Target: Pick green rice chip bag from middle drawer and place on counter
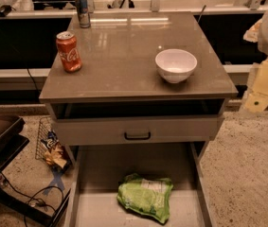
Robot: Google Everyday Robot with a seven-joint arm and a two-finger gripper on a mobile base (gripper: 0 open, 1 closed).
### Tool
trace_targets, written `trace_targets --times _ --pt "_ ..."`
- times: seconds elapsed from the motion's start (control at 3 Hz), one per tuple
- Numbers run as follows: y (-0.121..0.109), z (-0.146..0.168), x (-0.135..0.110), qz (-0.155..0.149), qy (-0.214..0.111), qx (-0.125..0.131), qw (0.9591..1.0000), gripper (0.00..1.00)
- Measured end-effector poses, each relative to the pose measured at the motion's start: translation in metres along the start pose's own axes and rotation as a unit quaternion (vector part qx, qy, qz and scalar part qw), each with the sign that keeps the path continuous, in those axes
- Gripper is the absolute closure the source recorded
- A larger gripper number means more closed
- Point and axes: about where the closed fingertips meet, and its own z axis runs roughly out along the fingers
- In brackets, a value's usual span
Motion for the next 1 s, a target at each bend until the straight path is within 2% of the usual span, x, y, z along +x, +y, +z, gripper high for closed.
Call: trace_targets --times 0.33,0.67,1.0 --pt "0.003 0.023 -0.004 0.013 -0.013 -0.009 0.9998 0.0" --pt "0.042 0.083 0.007 0.054 -0.068 -0.044 0.9953 0.0" --pt "0.089 0.13 0.009 0.087 -0.122 -0.062 0.9868 0.0"
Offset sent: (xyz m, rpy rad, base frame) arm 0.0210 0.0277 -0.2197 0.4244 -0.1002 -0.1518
